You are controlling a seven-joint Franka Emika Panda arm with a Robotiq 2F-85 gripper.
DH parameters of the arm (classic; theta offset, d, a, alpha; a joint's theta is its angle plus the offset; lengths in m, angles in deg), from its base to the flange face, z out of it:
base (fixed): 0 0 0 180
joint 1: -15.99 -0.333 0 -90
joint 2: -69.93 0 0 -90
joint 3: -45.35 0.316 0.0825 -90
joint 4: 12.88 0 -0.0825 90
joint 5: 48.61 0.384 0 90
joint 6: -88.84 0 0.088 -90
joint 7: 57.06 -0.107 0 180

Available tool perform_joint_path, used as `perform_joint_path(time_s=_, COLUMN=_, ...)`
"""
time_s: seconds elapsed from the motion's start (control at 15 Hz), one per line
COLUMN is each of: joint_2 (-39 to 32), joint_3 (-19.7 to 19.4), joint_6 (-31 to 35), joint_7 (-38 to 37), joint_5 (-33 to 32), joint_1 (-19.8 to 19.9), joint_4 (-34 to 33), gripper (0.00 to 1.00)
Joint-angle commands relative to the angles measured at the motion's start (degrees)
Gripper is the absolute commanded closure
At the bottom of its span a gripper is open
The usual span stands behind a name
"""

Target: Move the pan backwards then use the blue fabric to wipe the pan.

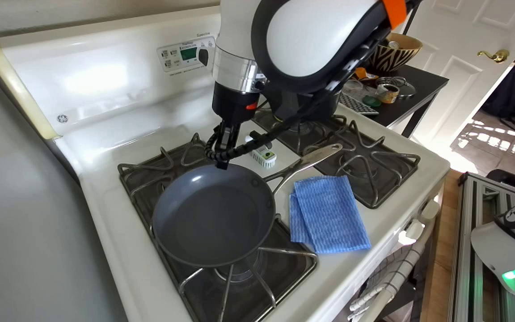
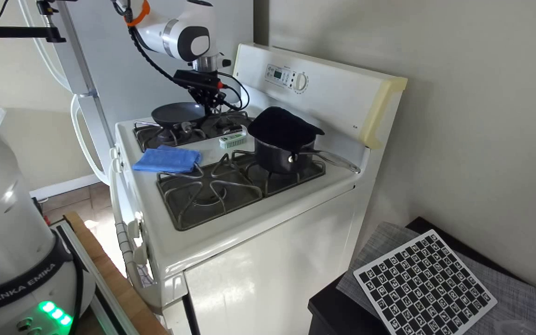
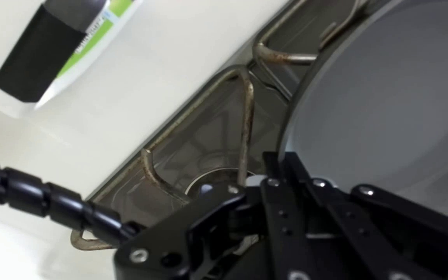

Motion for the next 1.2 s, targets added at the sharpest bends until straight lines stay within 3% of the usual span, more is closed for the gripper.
perform_joint_path(time_s=0.0, joint_2=-1.4, joint_3=-0.9, joint_6=0.8, joint_7=-4.5, joint_5=-2.3, joint_1=0.0, joint_4=-1.1, gripper=1.00)
perform_joint_path(time_s=0.53, joint_2=-2.3, joint_3=-2.7, joint_6=2.1, joint_7=-11.1, joint_5=-3.0, joint_1=0.0, joint_4=-2.1, gripper=1.00)
perform_joint_path(time_s=1.13, joint_2=-1.9, joint_3=-1.8, joint_6=1.0, joint_7=-9.3, joint_5=-2.5, joint_1=0.5, joint_4=-1.9, gripper=1.00)
